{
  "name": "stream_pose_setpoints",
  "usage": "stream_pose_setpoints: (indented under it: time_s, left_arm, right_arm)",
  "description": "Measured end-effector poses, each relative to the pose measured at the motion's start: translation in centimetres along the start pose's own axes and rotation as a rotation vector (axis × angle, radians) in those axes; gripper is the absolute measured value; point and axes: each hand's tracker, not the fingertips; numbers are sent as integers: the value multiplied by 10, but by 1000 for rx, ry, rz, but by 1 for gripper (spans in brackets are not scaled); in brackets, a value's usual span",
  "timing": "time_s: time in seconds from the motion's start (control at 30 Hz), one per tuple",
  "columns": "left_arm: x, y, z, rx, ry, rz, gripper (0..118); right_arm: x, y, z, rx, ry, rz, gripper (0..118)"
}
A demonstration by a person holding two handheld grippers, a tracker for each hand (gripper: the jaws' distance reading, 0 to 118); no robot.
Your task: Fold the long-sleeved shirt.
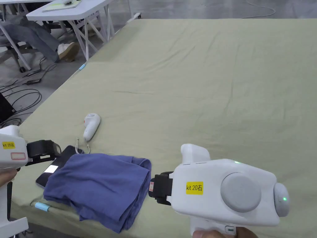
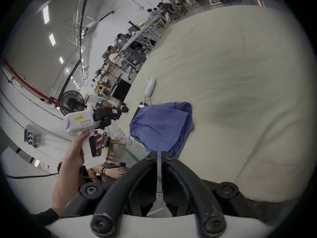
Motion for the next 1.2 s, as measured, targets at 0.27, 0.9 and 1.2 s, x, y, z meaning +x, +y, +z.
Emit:
stream_pose_setpoints:
  time_s: [0.27,0.9,1.2]
  left_arm:
    - [162,-18,120,242,-259,-231,0]
    - [418,-124,306,817,-494,-455,0]
    - [431,-151,321,830,-440,-477,66]
  right_arm:
    - [16,17,116,306,-90,69,2]
    - [30,-31,409,1056,-689,415,2]
    - [30,-34,422,1066,-687,433,112]
